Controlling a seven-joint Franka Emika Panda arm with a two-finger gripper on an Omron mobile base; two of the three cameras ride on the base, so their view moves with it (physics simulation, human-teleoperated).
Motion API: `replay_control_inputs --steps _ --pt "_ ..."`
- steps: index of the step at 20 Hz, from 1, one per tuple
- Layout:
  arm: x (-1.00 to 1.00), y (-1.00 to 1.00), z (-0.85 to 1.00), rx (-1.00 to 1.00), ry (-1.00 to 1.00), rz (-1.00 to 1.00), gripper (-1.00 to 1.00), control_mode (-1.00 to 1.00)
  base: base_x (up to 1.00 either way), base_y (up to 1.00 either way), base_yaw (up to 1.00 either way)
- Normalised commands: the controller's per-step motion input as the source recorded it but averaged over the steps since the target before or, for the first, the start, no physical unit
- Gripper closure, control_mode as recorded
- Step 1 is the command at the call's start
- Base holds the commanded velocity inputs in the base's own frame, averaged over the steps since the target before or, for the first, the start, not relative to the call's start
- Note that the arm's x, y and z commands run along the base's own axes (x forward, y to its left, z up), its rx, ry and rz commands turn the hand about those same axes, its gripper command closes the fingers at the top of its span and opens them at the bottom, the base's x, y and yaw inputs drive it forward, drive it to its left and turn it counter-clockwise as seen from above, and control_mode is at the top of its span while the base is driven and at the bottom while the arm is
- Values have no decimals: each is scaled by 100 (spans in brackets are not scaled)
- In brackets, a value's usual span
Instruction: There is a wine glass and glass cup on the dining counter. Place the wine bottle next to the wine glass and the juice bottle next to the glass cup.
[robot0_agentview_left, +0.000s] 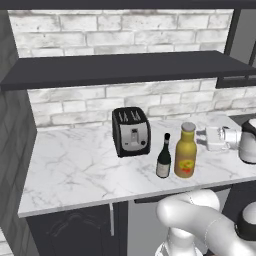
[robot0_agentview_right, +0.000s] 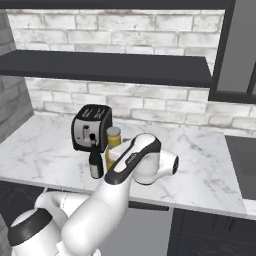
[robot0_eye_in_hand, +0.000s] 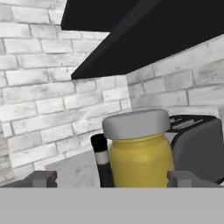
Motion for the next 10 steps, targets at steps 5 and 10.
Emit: replay_control_inputs --steps 5,10 --pt "12 0 0 0 0 -9 -100 -100 0 0 0" --pt "0 -20 0 0 -5 -6 -100 -100 0 0 0"
